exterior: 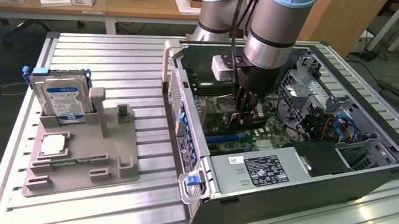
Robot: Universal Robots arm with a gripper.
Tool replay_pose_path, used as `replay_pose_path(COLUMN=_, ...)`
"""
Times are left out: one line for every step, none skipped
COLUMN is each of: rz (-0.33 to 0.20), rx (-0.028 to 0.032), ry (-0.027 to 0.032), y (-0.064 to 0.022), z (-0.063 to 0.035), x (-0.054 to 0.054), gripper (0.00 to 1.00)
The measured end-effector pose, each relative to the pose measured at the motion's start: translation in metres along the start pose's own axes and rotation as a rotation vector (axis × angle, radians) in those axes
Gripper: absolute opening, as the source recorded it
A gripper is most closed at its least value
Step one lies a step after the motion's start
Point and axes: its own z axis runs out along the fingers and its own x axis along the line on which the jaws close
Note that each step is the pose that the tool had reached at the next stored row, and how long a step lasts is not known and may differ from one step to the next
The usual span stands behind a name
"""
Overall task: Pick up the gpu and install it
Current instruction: 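Insert the gpu into the slot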
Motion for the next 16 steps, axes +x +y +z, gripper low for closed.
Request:
replay_pose_path(rz=0.000, rx=-0.0001, ry=0.0001, y=0.0003, z=0.0011, x=0.0000, gripper=0.27)
replay_pose_path(rz=0.000, rx=0.0000, ry=0.0001, y=0.0008, z=0.0022, x=0.0000, gripper=0.27)
replay_pose_path(rz=0.000, rx=0.0000, ry=0.0000, y=0.0013, z=0.0032, x=0.0000, gripper=0.27)
replay_pose_path(rz=0.000, rx=0.0000, ry=0.0001, y=0.0020, z=0.0039, x=0.0000, gripper=0.27)
replay_pose_path(rz=0.000, rx=0.0000, ry=0.0001, y=0.0027, z=0.0045, x=0.0000, gripper=0.27)
replay_pose_path(rz=0.000, rx=-0.0001, ry=0.0002, y=0.0032, z=0.0049, x=0.0000, gripper=0.27)
replay_pose_path(rz=0.000, rx=-0.0001, ry=0.0002, y=0.0040, z=0.0053, x=0.0001, gripper=0.27)
replay_pose_path(rz=0.000, rx=-0.0001, ry=0.0003, y=0.0047, z=0.0056, x=0.0000, gripper=0.27)
replay_pose_path(rz=0.000, rx=0.0000, ry=0.0000, y=0.0053, z=0.0062, x=0.0000, gripper=0.27)
replay_pose_path(rz=0.000, rx=0.0000, ry=-0.0001, y=0.0057, z=0.0067, x=0.0000, gripper=0.27)
replay_pose_path(rz=0.000, rx=-0.0001, ry=0.0001, y=0.0058, z=0.0070, x=0.0000, gripper=0.27)
replay_pose_path(rz=0.000, rx=-0.0001, ry=0.0001, y=0.0058, z=0.0073, x=0.0000, gripper=0.27)
replay_pose_path(rz=0.000, rx=0.0000, ry=0.0000, y=0.0058, z=0.0078, x=0.0000, gripper=0.27)
replay_pose_path(rz=0.000, rx=0.0000, ry=0.0000, y=0.0059, z=0.0082, x=0.0000, gripper=0.27)
replay_pose_path(rz=0.000, rx=-0.0001, ry=0.0001, y=0.0060, z=0.0086, x=0.0000, gripper=0.27)
replay_pose_path(rz=0.000, rx=-0.0001, ry=0.0002, y=0.0061, z=0.0089, x=0.0000, gripper=0.27)
